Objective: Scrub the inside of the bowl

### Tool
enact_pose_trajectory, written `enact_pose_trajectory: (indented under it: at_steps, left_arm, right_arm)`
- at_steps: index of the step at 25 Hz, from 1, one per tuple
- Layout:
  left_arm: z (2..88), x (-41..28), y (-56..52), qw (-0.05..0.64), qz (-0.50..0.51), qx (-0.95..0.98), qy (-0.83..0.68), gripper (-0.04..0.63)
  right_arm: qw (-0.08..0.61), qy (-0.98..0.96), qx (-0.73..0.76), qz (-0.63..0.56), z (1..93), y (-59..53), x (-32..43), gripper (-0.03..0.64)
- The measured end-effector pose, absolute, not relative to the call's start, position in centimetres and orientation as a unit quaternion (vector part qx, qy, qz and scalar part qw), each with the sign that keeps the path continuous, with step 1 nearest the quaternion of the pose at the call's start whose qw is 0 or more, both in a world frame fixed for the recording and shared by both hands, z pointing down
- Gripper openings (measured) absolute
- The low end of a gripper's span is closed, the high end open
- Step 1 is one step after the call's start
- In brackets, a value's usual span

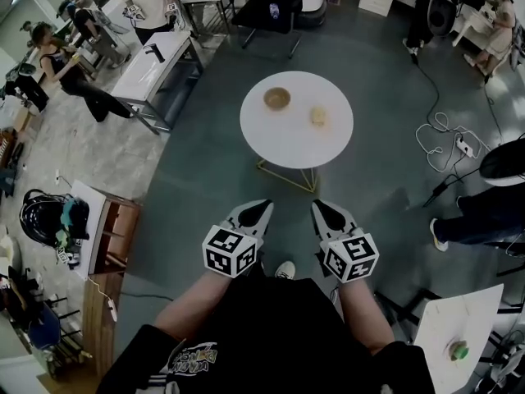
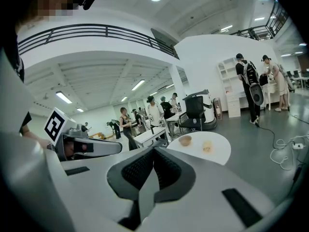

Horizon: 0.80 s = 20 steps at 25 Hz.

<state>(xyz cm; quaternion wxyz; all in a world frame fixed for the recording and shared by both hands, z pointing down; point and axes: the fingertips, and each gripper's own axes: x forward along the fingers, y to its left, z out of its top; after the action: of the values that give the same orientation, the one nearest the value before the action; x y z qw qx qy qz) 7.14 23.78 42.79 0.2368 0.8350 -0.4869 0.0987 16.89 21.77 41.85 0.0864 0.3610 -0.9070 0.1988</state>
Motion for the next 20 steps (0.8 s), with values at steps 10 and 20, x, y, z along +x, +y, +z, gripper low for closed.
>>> enact_pose_trajectory:
  at_steps: [10, 20]
  left_arm:
    - [43.0, 6.0, 23.3, 0.238, 0.097, 0.827, -0.501, 0.006]
    - [43.0, 3.5, 19.4, 0.236, 0.098, 0.838, -0.482, 0.006]
  right_arm:
    - [0.084, -0.907, 0.36, 0.201, 42.0, 21.3, 16.9, 0.021]
    - [0.083, -0.892, 0.394, 0.205, 42.0, 18.3, 15.3, 0.021]
